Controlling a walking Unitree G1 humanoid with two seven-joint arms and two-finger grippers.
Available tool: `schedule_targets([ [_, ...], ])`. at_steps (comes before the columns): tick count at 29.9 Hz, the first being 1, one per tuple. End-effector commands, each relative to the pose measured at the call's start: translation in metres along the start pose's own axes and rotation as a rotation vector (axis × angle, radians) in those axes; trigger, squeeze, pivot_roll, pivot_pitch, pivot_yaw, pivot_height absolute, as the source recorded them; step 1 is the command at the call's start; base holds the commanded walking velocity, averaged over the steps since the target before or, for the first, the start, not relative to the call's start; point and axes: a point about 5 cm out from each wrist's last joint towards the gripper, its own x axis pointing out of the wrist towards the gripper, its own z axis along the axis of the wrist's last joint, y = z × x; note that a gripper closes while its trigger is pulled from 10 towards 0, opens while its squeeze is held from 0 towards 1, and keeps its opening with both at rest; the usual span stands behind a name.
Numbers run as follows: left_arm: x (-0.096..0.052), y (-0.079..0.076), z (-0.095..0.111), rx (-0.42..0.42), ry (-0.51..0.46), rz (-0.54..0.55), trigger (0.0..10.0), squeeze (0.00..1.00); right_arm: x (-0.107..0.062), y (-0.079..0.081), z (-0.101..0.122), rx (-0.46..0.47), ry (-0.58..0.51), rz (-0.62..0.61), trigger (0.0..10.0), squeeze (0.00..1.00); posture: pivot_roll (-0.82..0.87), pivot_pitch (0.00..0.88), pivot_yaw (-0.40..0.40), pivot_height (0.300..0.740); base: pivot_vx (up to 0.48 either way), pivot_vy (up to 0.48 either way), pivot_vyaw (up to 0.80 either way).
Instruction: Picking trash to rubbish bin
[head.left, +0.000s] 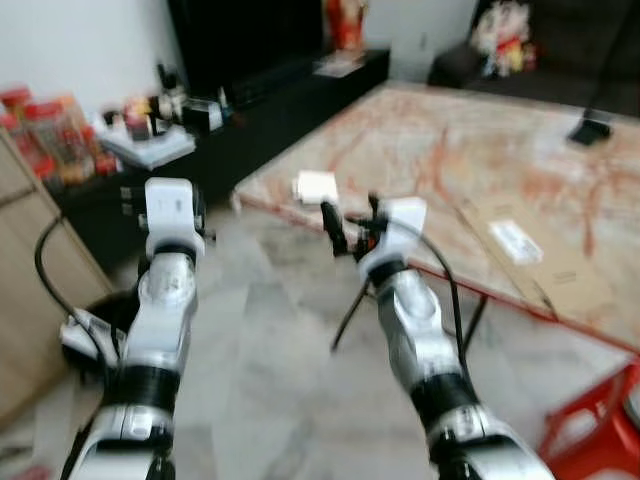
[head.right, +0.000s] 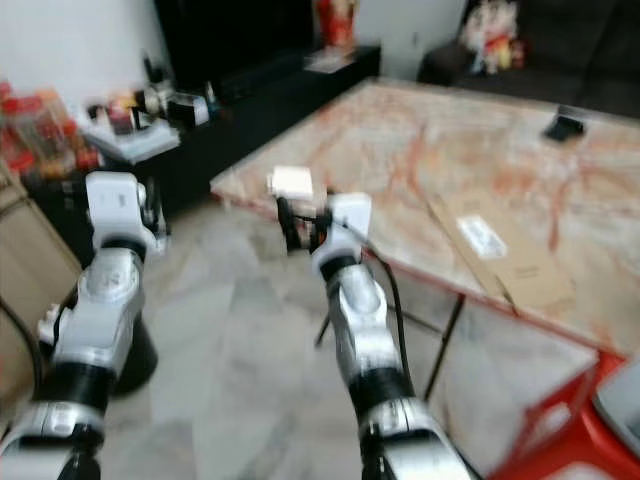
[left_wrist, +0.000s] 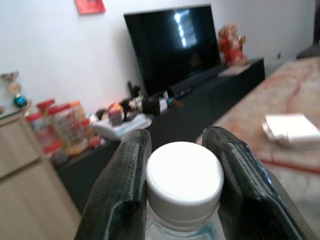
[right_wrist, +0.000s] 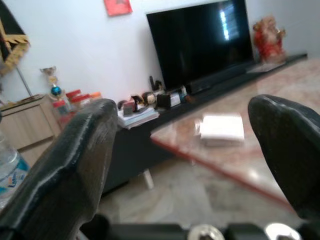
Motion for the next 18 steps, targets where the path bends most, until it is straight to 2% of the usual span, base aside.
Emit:
schedule_targets([
  [1,-0.001,0.006,0.004,0.008,-0.012,0.017,10.0,0.0,0.001,0.0,0.0,0.002,0.006,0.003,10.0,0.0,0.06,0.002,0.065,0.74,0.0,0.0,0.0],
  [2,-0.001,0.006,0.004,0.008,-0.012,0.017,10.0,0.0,0.001,0.0,0.0,0.002,0.006,0.003,10.0,0.0,0.06,0.002,0.065,0.74,0.0,0.0,0.0],
  [5,-0.013,0.013,-0.007,0.022,0.022,0.009,10.0,0.0,-0.007,-0.009,-0.01,-0.004,0.052,-0.021,10.0,0.0,0.06,0.008,0.062,0.74,0.0,0.0,0.0],
  [7,-0.029,0.018,-0.018,-0.013,0.05,-0.013,10.0,0.0,-0.019,-0.022,-0.026,-0.011,0.122,-0.058,10.0,0.0,0.06,0.019,0.058,0.74,0.0,0.0,0.0],
  [9,-0.038,0.022,-0.024,-0.042,0.074,-0.023,10.0,0.0,-0.027,-0.029,-0.035,-0.009,0.161,-0.079,10.0,0.0,0.07,0.025,0.053,0.74,0.0,0.0,0.0],
  [10,-0.038,0.022,-0.024,-0.042,0.074,-0.023,10.0,0.0,-0.027,-0.029,-0.035,-0.009,0.161,-0.079,10.0,0.0,0.07,0.025,0.053,0.74,0.0,0.0,0.0],
  [11,-0.05,0.027,-0.035,-0.068,0.109,-0.034,10.0,0.0,-0.037,-0.036,-0.045,-0.009,0.209,-0.101,10.0,0.0,0.07,0.028,0.05,0.74,0.0,0.0,0.0],
  [15,-0.076,0.038,-0.066,-0.093,0.222,-0.032,10.0,0.0,-0.06,-0.051,-0.067,-0.006,0.32,-0.156,10.0,0.0,0.07,0.034,0.042,0.74,0.0,0.0,0.0],
  [17,-0.094,0.043,-0.088,-0.089,0.307,-0.027,10.0,0.0,-0.075,-0.059,-0.081,-0.008,0.4,-0.188,10.0,0.0,0.07,0.036,0.038,0.74,0.0,0.0,0.0],
  [18,-0.112,0.046,-0.111,-0.067,0.403,-0.023,10.0,0.0,-0.091,-0.064,-0.093,0.003,0.472,-0.222,10.0,0.0,0.07,0.038,0.035,0.74,0.0,0.0,0.0],
])
